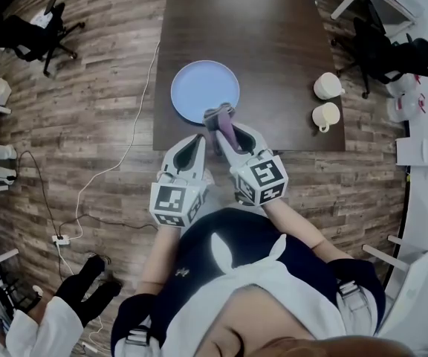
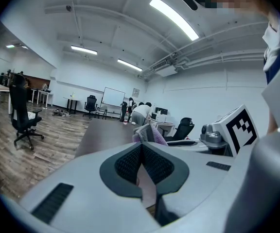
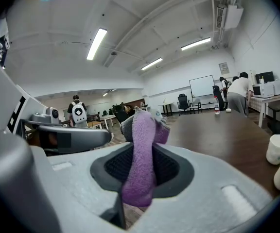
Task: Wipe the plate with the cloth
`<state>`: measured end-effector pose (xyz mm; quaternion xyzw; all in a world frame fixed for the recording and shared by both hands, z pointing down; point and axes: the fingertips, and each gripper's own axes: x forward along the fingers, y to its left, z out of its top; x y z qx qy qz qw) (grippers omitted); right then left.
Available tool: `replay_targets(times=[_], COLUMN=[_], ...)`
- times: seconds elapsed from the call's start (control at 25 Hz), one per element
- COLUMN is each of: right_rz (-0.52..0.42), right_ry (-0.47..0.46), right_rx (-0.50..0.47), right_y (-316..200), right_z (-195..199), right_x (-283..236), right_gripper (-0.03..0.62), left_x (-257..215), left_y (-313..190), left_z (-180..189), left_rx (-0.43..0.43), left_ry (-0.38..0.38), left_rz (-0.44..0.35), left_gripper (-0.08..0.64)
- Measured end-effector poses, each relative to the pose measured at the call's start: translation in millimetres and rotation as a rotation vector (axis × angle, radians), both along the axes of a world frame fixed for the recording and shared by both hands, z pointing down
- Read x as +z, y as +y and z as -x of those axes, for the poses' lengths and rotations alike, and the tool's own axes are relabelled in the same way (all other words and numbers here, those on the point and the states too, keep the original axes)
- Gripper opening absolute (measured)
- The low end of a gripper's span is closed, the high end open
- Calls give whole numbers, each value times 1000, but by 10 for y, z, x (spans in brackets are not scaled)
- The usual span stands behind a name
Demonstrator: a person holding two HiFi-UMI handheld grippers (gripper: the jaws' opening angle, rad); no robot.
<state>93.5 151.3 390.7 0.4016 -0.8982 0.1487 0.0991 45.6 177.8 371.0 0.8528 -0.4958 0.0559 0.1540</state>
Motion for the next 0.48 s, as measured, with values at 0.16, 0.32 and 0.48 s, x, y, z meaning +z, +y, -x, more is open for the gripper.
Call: replay_targets(times=[0.16,0.32,0.48], right_rz=[8,13,35], right_ry=[7,15,32], right_rx=[0,0,-17], right_y=[-171,-307,-378], right_z=[195,348,429], right_x=[60,102,172], right_gripper=[100,100,100], left_x=[57,112,176], left_y=[-169,-310,-393], left_z=[199,358,432], left_rx=[5,9,14], left_ry=[0,2,12], left_rz=[9,16,30], left_gripper=[3,3,3])
